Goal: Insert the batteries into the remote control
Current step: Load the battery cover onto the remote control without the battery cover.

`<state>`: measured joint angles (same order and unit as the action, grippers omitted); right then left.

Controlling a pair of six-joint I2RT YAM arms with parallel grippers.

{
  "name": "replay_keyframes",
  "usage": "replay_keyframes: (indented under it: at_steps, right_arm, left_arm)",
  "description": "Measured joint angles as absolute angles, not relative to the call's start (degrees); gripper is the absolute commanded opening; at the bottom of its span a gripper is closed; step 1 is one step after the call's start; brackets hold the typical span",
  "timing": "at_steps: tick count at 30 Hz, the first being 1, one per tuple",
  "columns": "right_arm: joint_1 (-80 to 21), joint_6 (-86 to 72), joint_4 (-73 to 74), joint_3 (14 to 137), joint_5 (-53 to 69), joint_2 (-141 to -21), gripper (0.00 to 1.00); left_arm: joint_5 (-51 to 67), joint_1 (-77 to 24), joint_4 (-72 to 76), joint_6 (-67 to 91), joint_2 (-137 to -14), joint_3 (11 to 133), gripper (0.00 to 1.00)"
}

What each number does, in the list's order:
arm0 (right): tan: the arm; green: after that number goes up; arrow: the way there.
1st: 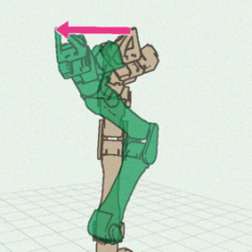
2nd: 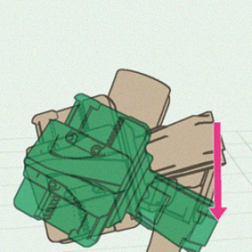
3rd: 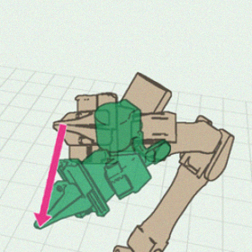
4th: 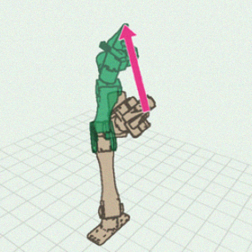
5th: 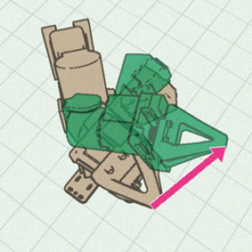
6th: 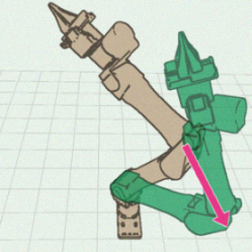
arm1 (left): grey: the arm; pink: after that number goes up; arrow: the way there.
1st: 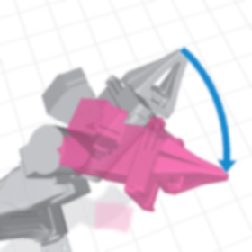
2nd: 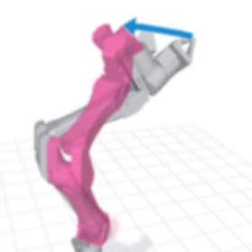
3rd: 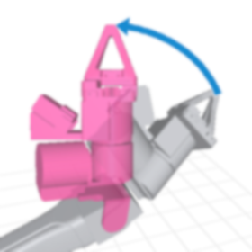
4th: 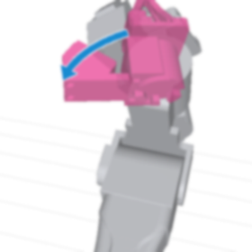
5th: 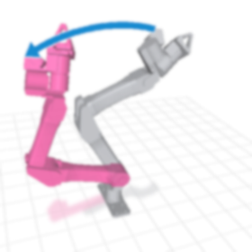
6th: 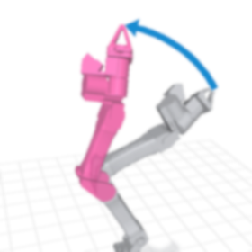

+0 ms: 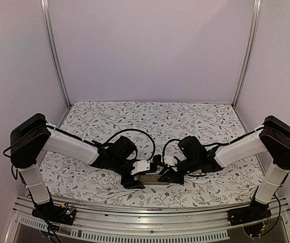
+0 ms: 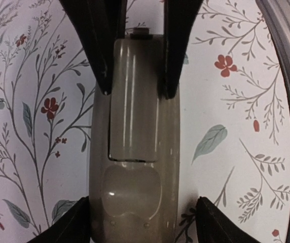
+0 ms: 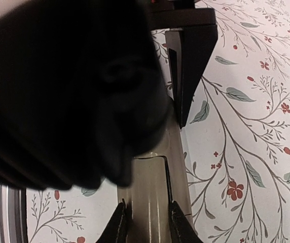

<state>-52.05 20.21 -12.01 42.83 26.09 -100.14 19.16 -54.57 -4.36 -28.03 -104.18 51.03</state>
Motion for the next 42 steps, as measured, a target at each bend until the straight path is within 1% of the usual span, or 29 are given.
replay_keyframes:
  at_steps: [3, 9, 13, 16, 21, 31, 42]
  right_arm:
    - [-52.1, 20.4, -11.7, 43.1, 26.1, -100.3, 0.05]
    - [-52.1, 20.4, -11.7, 43.7, 26.3, -100.7, 0.05]
    - [-52.1, 20.4, -12.3, 43.7, 26.1, -101.5, 0.05]
    - [-52.1, 20.5, -12.7, 43.7, 26.1, -101.6, 0.05]
    - [-52.1, 20.9, -13.1, 43.7, 26.2, -101.8, 0.05]
    - [-51.4, 23.9, -13.1, 43.7, 28.3, -101.9, 0.05]
    - [-49.8, 25.9, -11.3, 46.0, 33.2, -104.0, 0.05]
  left_arm:
    - [19.3, -54.6, -4.2, -28.1, -104.3, 51.0, 0.7]
    - [19.9, -54.6, -2.0, -28.3, -103.9, 49.8, 0.73]
    - [20.1, -54.6, 1.9, -29.3, -100.1, 44.8, 0.74]
    - [20.7, -54.6, 2.9, -29.9, -97.8, 43.7, 0.74]
    - [21.9, -54.6, 4.8, -30.4, -96.8, 44.1, 0.74]
    - [23.3, -54.9, 5.4, -31.8, -101.1, 47.3, 0.7]
    - [19.9, -55.3, 5.7, -32.4, -101.6, 46.6, 0.69]
